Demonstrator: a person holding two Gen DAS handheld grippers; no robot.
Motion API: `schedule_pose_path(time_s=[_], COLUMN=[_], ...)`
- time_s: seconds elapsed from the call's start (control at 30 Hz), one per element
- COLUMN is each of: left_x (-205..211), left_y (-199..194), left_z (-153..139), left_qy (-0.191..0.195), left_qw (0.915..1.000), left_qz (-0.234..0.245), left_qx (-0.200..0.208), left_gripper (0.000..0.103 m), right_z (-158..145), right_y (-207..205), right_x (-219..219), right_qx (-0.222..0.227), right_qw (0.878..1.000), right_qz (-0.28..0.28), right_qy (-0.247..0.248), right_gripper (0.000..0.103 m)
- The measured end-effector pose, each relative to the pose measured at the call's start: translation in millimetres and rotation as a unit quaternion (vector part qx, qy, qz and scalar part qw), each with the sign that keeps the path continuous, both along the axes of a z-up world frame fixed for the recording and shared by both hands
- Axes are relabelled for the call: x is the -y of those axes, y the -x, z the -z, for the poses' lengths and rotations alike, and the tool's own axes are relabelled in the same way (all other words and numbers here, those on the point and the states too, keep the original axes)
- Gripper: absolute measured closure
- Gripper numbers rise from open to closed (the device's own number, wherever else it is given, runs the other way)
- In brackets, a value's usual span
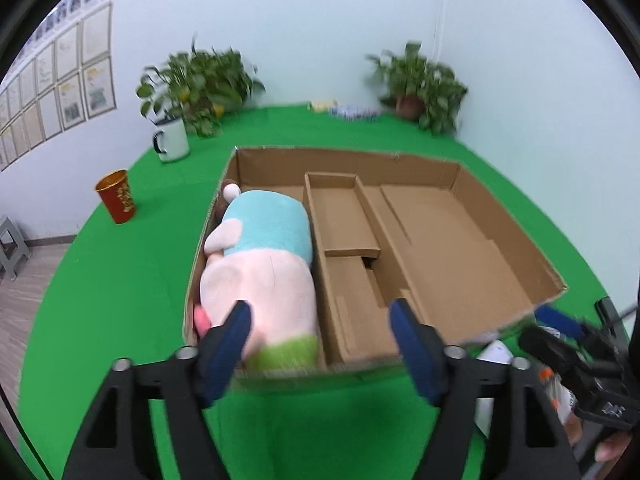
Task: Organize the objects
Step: 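Open the left gripper and withdraw from the box, then grasp the white hair dryer's round head with the right gripper and lift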
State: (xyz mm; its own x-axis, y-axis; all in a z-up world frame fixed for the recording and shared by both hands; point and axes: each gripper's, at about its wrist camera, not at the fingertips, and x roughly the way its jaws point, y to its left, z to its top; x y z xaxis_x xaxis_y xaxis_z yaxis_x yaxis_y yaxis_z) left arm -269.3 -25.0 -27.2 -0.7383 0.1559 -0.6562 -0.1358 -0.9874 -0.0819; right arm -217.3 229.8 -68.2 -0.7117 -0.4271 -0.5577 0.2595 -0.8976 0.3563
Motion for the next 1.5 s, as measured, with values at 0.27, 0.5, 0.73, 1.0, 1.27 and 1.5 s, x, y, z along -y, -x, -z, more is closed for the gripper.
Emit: schedule_pose_path(time_s=[0.27,0.5,0.73,1.0,1.27,1.5], left_x=[-45.0,-57.0,-57.3,-66.9,-102.4,-104.9], left_y=[-96.3,-93.6,-85.6,-47.0,-36.5,-71.1], left_z=[50.8,79.4,82.5,88.1,96.7,98.4], left_qy=[-0.048,-0.116,-0.154,-0.157,-0.121,-0.166], left_qw=[0.9980,0.9873,0.9796,0.9679,0.9626,0.9532], left_qz=[0.040,0.064,0.065,0.103,0.159,0.164], left_qx=[-0.008,0.087,0.112,0.167,0.183,0.192], left_gripper=[0.009,0.009,0.009,0.010,0.034,0.061], right_z=[34.6,45.1,51.5,60.0,68.1,67.0], right_y=[-76.7,-99.6,-115.1,-105.5,-112.2,-120.8], right_x=[-3.9,17.3,45.0,43.1,28.9,37.2], right_qx=[0.015,-0.009,-0.004,0.033,0.074,0.092], right_qw=[0.997,0.988,0.977,0.986,0.987,0.985], right_qz=[-0.005,-0.046,-0.086,-0.061,-0.046,-0.044], right_qy=[-0.075,-0.146,-0.196,-0.152,-0.133,-0.141], right_gripper=[0.016,0.016,0.014,0.016,0.044,0.038])
